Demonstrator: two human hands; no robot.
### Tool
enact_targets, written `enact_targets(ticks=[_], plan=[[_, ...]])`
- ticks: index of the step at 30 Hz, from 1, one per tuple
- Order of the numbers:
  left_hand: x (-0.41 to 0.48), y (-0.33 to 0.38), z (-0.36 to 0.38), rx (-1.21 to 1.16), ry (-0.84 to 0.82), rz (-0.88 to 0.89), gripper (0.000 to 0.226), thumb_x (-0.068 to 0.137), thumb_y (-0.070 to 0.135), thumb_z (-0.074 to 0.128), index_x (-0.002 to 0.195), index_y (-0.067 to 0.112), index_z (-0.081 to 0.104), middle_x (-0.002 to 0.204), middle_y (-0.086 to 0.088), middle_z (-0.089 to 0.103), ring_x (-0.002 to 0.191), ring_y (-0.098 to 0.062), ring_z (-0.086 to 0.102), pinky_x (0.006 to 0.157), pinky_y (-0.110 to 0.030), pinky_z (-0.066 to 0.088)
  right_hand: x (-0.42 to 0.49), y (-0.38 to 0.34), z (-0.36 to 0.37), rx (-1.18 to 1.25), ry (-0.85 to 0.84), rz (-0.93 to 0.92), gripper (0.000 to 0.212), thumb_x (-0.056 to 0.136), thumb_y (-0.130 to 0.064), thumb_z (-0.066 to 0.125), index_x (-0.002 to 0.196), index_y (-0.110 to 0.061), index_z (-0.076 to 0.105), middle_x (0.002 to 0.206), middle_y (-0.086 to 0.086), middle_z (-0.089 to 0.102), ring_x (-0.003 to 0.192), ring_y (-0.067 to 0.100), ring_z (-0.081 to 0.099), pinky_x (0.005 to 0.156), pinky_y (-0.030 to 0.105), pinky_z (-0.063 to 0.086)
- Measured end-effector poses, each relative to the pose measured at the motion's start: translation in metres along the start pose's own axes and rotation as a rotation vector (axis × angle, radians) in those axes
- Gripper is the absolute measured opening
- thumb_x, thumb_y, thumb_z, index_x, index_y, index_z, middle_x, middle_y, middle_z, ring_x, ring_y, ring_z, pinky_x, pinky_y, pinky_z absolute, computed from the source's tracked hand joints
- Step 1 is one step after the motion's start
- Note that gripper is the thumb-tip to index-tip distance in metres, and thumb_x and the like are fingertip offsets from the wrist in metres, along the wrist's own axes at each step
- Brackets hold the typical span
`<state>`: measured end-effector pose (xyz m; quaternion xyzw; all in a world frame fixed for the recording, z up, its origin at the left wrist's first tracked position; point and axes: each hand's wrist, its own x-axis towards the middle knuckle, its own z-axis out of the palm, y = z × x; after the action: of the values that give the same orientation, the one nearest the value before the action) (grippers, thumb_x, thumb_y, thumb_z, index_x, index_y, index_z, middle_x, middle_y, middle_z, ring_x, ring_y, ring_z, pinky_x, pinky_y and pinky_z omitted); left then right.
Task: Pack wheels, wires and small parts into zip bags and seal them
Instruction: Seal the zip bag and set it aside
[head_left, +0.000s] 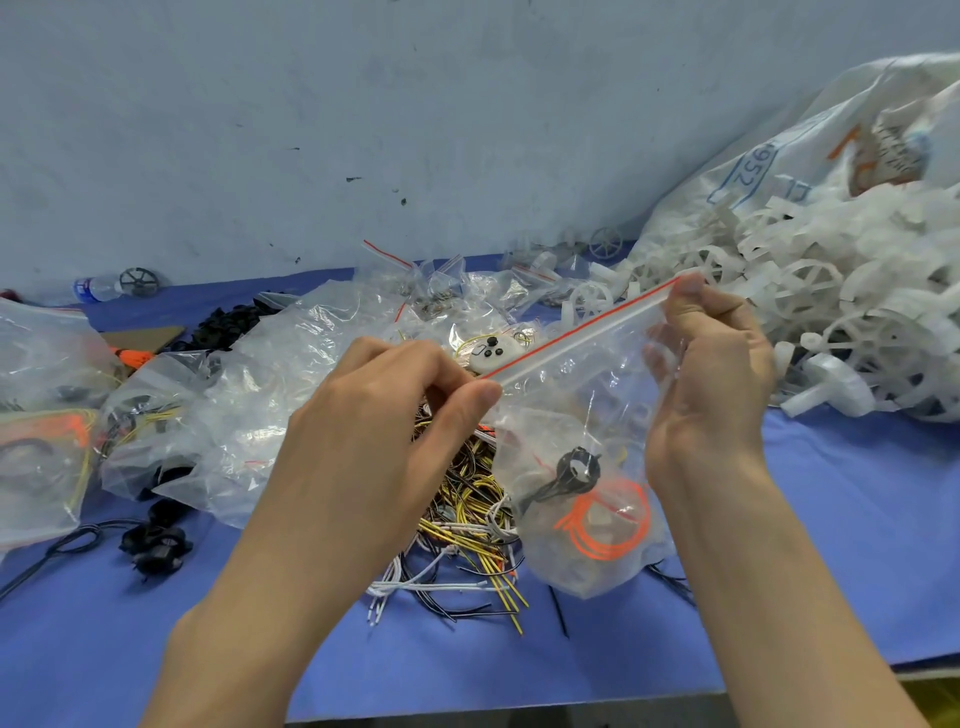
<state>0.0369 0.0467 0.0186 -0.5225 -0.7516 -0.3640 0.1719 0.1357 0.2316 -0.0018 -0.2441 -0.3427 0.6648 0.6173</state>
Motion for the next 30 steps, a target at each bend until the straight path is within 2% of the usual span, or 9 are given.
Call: enact_targets(ticks=[8, 10, 12, 15, 17, 20, 25, 28, 30], plan=[[-0.002, -0.025, 0.002, -0.038, 0.032, -0.115, 0.035, 0.092, 0.063, 0.05, 0.078, 0.032, 0.057, 0.076, 0.014, 0.061, 0.08, -0.002, 0.057, 0.069, -0.026, 0.045, -0.002, 0.005, -0.001, -0.114, -0.144, -0.045, 0.019, 0.091, -0.019, 0.07, 0.075, -0.025, 0.064, 0.07, -0.013, 0.062, 0.061, 0.006, 0.055, 0.069, 0.022, 0.045], [-0.005, -0.03, 0.01, -0.221, 0.075, -0.222, 0.035, 0.091, 0.059, 0.051, 0.078, 0.028, 0.058, 0.074, 0.011, 0.063, 0.071, -0.004, 0.058, 0.063, -0.022, 0.044, -0.001, 0.007, -0.004, -0.193, -0.237, -0.077, 0.014, 0.093, -0.021, 0.068, 0.079, -0.025, 0.066, 0.074, -0.012, 0.065, 0.064, 0.008, 0.058, 0.066, 0.02, 0.047], [-0.005, -0.031, 0.022, -0.506, 0.063, -0.374, 0.038, 0.086, 0.058, 0.051, 0.084, 0.021, 0.062, 0.078, 0.003, 0.067, 0.069, -0.01, 0.062, 0.063, -0.029, 0.049, 0.001, 0.008, -0.007, -0.257, -0.307, -0.102, 0.013, 0.093, -0.027, 0.068, 0.082, -0.023, 0.065, 0.075, -0.01, 0.066, 0.065, 0.011, 0.059, 0.064, 0.019, 0.048], [-0.007, -0.032, 0.042, -0.785, -0.162, -0.514, 0.049, 0.076, 0.062, 0.055, 0.105, 0.023, 0.063, 0.095, 0.006, 0.073, 0.091, -0.009, 0.07, 0.075, -0.027, 0.058, 0.006, 0.01, -0.012, -0.283, -0.366, -0.108, 0.013, 0.094, -0.03, 0.066, 0.084, -0.021, 0.064, 0.076, -0.009, 0.068, 0.065, 0.013, 0.06, 0.065, 0.021, 0.049], [-0.009, -0.03, 0.057, -0.755, -0.379, -0.508, 0.057, 0.071, 0.063, 0.061, 0.116, 0.028, 0.061, 0.101, 0.01, 0.074, 0.099, -0.004, 0.068, 0.083, -0.021, 0.052, 0.01, 0.01, -0.015, -0.284, -0.387, -0.108, 0.013, 0.094, -0.03, 0.066, 0.086, -0.02, 0.064, 0.076, -0.008, 0.068, 0.065, 0.013, 0.061, 0.066, 0.022, 0.05], [-0.014, -0.027, 0.077, -0.741, -0.529, -0.437, 0.037, 0.08, 0.05, 0.064, 0.103, 0.021, 0.068, 0.093, 0.013, 0.074, 0.091, -0.004, 0.069, 0.075, -0.014, 0.049, 0.014, 0.01, -0.021, -0.31, -0.417, -0.117, 0.014, 0.094, -0.032, 0.066, 0.089, -0.019, 0.066, 0.078, -0.007, 0.069, 0.067, 0.013, 0.063, 0.068, 0.025, 0.052], [-0.009, -0.034, 0.089, -0.579, -0.282, -0.358, 0.019, 0.095, 0.029, 0.061, 0.086, 0.018, 0.072, 0.086, 0.001, 0.072, 0.078, 0.002, 0.066, 0.07, -0.011, 0.046, 0.015, 0.013, -0.031, -0.478, -0.53, -0.005, 0.032, 0.086, -0.058, 0.055, 0.093, -0.032, 0.073, 0.092, -0.004, 0.076, 0.081, 0.014, 0.07, 0.072, 0.023, 0.055], [-0.003, -0.036, 0.09, -0.738, -0.195, -0.51, 0.02, 0.096, 0.025, 0.06, 0.088, 0.012, 0.072, 0.078, -0.003, 0.075, 0.071, -0.013, 0.071, 0.067, -0.022, 0.052, 0.014, 0.018, -0.035, -0.648, -0.63, 0.154, 0.052, 0.078, -0.077, 0.046, 0.098, -0.038, 0.075, 0.1, -0.009, 0.076, 0.091, 0.012, 0.072, 0.078, 0.028, 0.055], [0.004, -0.037, 0.084, -0.921, -0.09, -0.666, 0.026, 0.097, 0.025, 0.058, 0.086, 0.008, 0.073, 0.076, -0.013, 0.075, 0.066, -0.022, 0.072, 0.065, -0.028, 0.054, 0.011, 0.018, -0.037, -0.669, -0.716, 0.297, 0.052, 0.07, -0.087, 0.05, 0.092, -0.048, 0.076, 0.1, -0.011, 0.076, 0.093, 0.009, 0.072, 0.079, 0.028, 0.057]])
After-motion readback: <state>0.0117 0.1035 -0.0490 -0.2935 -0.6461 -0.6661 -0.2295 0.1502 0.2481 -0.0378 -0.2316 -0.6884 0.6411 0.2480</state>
